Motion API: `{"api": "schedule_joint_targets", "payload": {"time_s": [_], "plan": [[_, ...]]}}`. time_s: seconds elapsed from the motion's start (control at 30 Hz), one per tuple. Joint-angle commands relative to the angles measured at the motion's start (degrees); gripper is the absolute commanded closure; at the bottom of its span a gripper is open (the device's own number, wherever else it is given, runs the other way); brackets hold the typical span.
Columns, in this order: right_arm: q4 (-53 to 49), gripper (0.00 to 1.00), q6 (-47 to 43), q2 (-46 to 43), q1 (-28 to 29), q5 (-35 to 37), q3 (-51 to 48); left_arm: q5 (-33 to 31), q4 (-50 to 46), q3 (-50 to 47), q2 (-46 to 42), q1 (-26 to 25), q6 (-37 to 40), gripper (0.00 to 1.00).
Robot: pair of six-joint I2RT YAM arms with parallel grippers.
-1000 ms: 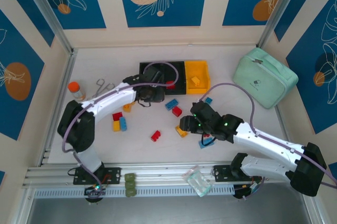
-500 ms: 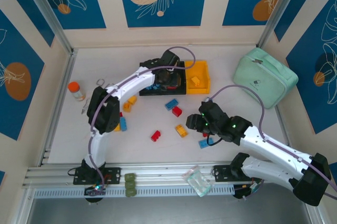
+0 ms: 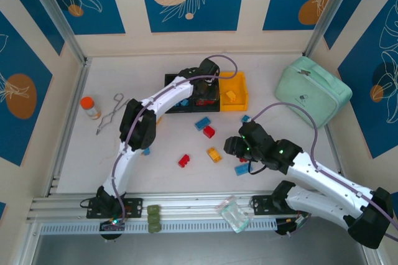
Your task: Sort the legos into containers by color
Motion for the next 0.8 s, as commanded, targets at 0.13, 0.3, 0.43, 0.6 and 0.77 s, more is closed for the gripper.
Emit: {"api": "schedule_joint_targets", "payload": {"time_s": [0.13, 0.3, 0.43, 0.6, 0.77], "plan": [[-2.18, 0.46, 1.35, -1.98, -0.3, 0.98, -0.98, -1.53, -2.26, 3.44, 0.83, -0.64, 0.73, 0.41], [-2.09, 0.46, 1.3, -1.77, -0.36, 1.16, -0.91, -1.55, -1.85, 2.12, -2.27, -0.81, 1.14, 0.39], [-2.78, 0.46, 0.92, -1.68, -0.95, 1.37, -0.38, -0.71, 0.65, -1.97, -7.47, -1.19, 1.68, 0.39], [-4.74, 0.46, 0.14, -1.36, -2.47, 1.76, 0.8, 2.14, 4.31, -9.91, -14.96, -1.32, 2.38, 0.38], [-5.87, 0.46, -0.34, -0.5, -3.9, 1.8, 1.48, 6.18, 8.27, -20.27, -22.51, -1.41, 2.77, 0.38]]}}
